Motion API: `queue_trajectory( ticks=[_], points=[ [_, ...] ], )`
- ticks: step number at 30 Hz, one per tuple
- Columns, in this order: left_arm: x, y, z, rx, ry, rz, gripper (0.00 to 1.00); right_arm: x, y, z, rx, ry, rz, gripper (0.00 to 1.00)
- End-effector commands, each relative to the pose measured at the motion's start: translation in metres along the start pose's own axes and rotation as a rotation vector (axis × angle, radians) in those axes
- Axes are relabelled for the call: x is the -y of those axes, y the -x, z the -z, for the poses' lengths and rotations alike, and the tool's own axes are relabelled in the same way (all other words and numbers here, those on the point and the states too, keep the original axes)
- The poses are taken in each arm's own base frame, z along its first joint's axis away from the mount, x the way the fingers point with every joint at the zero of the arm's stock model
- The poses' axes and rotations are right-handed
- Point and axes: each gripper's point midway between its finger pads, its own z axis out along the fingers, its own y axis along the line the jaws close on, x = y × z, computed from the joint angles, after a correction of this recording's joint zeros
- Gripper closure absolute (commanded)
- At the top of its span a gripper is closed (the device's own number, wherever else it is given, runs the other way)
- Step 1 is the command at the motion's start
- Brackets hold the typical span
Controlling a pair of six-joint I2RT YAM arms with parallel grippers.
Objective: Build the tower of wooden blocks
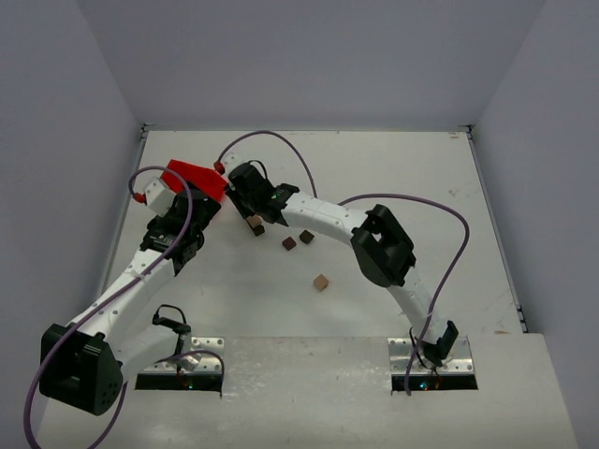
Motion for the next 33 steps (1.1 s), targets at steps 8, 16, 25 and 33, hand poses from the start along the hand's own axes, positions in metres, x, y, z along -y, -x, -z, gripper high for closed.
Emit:
queue_trajectory(
  ticks=[8, 16, 25, 33],
  points=[
    [0.005, 0.01, -0.002, 0.036, -0.003, 0.033, 0.0, -0.008, 0.021, -0.002, 0.027, 0.055, -0.021, 0.77],
    [0.005, 0.009, -0.002, 0.034, -0.006, 0.034, 0.0, -0.003, 0.016, -0.007, 0.016, 0.023, -0.016, 0.76],
    [0.006, 0.009, -0.002, 0.033, -0.009, 0.033, 0.0, 0.003, 0.012, -0.013, 0.003, 0.021, -0.026, 0.73],
    [0.007, 0.009, -0.003, 0.032, -0.012, 0.032, 0.0, 0.003, 0.009, -0.016, -0.006, 0.022, -0.022, 0.72]
  ],
)
